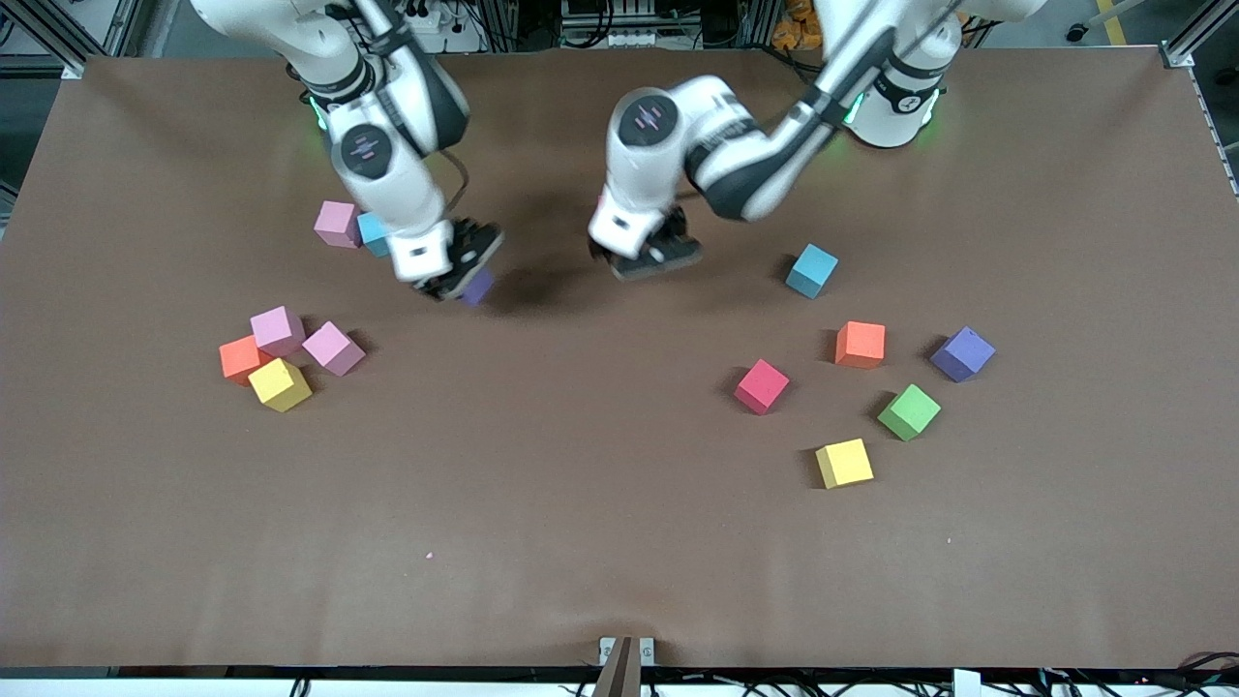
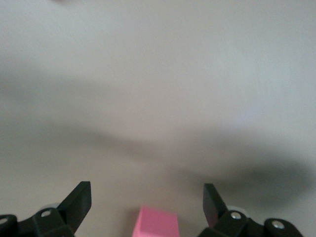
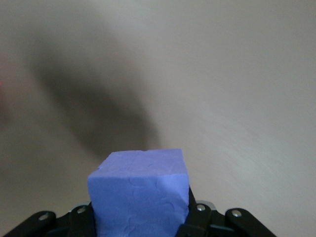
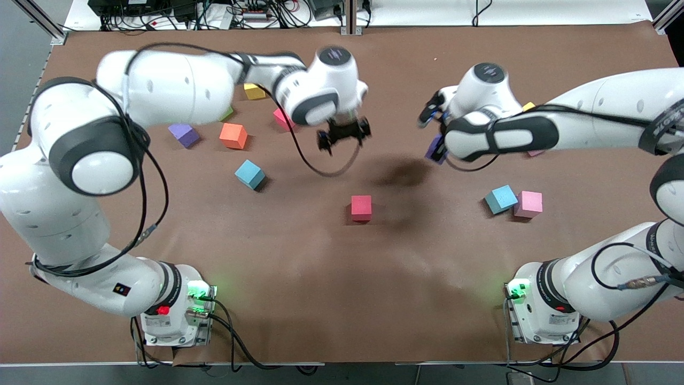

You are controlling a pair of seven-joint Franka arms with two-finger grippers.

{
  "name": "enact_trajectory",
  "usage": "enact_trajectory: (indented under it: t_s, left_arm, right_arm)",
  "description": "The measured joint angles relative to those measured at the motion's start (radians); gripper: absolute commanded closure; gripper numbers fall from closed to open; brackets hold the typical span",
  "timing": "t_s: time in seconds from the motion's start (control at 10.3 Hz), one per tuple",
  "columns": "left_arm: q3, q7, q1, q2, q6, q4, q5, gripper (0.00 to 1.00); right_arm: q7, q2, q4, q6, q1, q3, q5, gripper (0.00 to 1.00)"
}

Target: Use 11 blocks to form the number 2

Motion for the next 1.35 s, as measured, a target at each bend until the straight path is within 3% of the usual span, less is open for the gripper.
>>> enact_trajectory:
  t_s: [0.39, 0.77, 1.35]
  left_arm:
    - [0.029, 0.005, 0.208, 0.066, -0.035, 0.101, 0.0, 0.0]
    - [0.082, 0.017, 0.212, 0.184, -0.035, 0.174, 0.036, 0.0]
    - [0.104, 0.018, 0.212, 0.221, -0.039, 0.178, 0.081, 0.0]
  right_arm:
    - [-0.014, 0.047, 0.016, -0.004, 0.179, 0.015, -0.002, 0.59]
    - [-0.041, 0.197, 0.103, 0.067, 0.245, 0.085, -0.002, 0.59]
    - [-0.056, 0.227, 0.111, 0.08, 0.252, 0.121, -0.015, 0.59]
